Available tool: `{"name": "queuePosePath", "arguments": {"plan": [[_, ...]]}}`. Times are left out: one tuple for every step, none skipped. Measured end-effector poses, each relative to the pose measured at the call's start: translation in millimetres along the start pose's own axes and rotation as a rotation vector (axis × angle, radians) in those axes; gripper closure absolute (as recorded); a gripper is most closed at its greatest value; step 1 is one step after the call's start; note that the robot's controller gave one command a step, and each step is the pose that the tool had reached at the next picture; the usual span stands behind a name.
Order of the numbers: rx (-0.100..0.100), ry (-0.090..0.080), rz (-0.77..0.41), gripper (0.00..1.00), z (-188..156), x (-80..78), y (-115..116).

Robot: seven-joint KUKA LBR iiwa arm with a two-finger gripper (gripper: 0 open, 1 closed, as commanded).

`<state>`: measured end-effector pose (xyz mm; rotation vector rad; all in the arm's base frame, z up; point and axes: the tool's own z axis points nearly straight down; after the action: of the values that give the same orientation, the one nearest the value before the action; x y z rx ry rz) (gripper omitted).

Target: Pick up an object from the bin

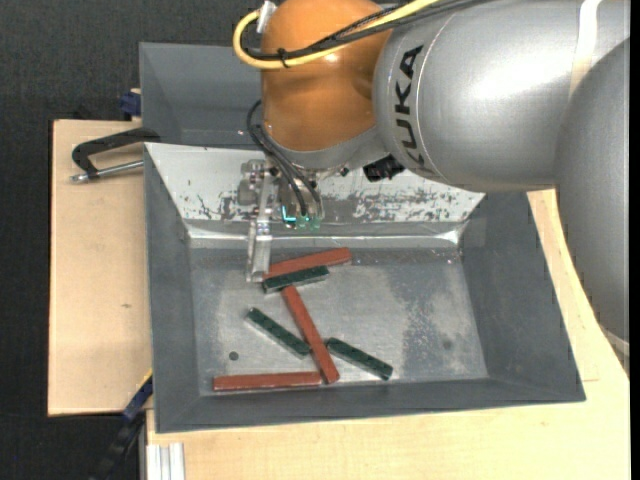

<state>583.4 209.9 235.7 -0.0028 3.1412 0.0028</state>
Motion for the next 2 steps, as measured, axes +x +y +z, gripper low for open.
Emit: {"name": "queuePosePath", "arguments": {"plan": [[0.0, -0.001, 0.001, 0.0, -0.7, -0.7, -0.8], [-0.001, -0.005, 0.0, 0.0, 70.4, -0.7, -35.8]]}}
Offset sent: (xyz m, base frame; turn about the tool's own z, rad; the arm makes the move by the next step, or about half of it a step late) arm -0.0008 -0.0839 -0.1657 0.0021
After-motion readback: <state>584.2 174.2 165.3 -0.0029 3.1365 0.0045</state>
